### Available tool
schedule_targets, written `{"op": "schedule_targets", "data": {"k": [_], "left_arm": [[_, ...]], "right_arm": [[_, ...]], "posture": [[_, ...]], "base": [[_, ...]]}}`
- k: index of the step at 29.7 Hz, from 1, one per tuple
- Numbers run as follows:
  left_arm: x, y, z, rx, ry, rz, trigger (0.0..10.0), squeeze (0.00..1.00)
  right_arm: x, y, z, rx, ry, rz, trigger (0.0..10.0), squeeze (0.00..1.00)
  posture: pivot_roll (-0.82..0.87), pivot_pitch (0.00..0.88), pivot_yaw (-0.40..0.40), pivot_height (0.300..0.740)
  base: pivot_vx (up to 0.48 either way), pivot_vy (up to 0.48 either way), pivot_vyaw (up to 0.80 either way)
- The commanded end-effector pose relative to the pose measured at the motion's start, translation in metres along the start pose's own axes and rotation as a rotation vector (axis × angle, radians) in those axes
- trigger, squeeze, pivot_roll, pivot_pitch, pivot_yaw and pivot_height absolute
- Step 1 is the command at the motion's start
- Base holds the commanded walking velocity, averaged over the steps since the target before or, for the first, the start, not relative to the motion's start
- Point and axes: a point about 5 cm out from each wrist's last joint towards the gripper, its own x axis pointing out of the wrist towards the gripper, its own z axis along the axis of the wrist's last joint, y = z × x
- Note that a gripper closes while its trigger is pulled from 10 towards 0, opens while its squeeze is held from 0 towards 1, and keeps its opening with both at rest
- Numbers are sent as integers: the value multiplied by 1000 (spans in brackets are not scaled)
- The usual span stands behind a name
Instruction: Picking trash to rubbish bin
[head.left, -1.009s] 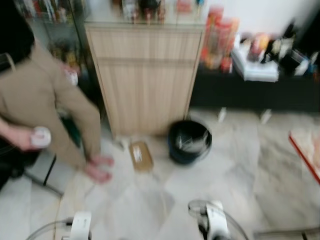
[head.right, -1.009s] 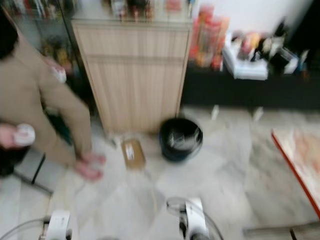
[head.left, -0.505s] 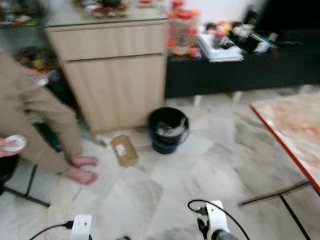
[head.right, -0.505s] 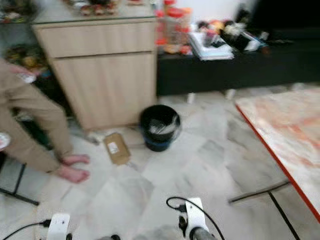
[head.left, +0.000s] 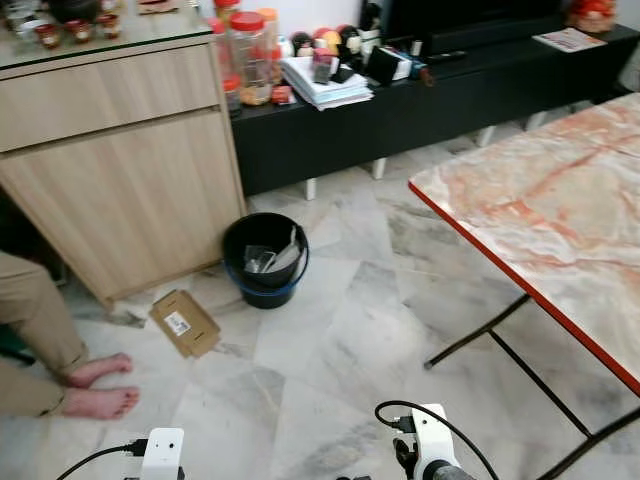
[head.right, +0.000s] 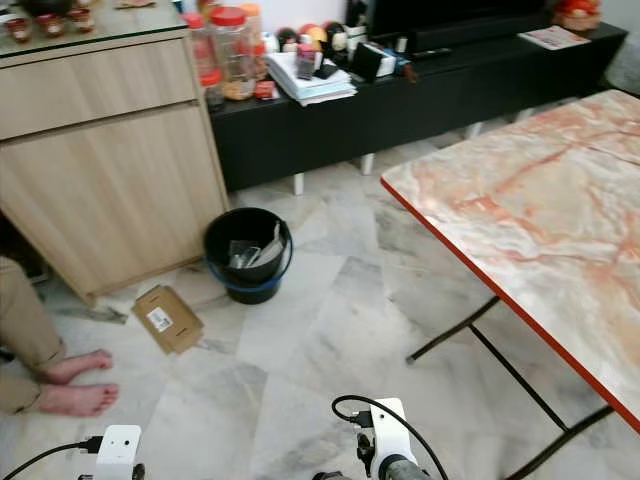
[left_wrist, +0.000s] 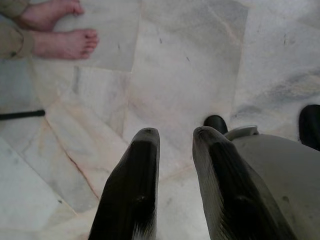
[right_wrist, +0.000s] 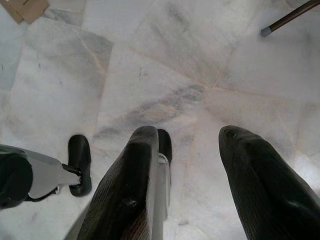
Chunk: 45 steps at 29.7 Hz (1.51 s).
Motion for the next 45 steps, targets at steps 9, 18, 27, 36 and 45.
{"op": "schedule_targets", "data": {"k": [9, 18, 27, 36, 45], "left_arm": [[-1, 3, -7, 93, 42, 14, 10000, 0], [-1, 3, -8, 72, 46, 17, 10000, 0], [-2, 5, -10, 81, 48, 22, 10000, 0], [-2, 4, -10, 85, 51, 25, 10000, 0], [-2, 5, -10, 94, 50, 20, 10000, 0]], "right_arm": [[0, 1, 0, 3, 5, 0, 10000, 0], [0, -1, -2, 12, 7, -9, 10000, 0], [-1, -2, -3, 25, 11, -20, 10000, 0], [0, -2, -1, 24, 7, -21, 10000, 0], [0, -2, -2, 25, 11, -20, 10000, 0]], "posture": [[109, 107, -23, 740], [109, 121, -23, 740], [117, 137, -23, 740], [117, 140, -23, 740], [117, 144, -21, 740]], "base": [[0, -190, -788], [0, 0, -788], [0, 0, -788], [0, -244, -788], [0, 0, -788]]}}
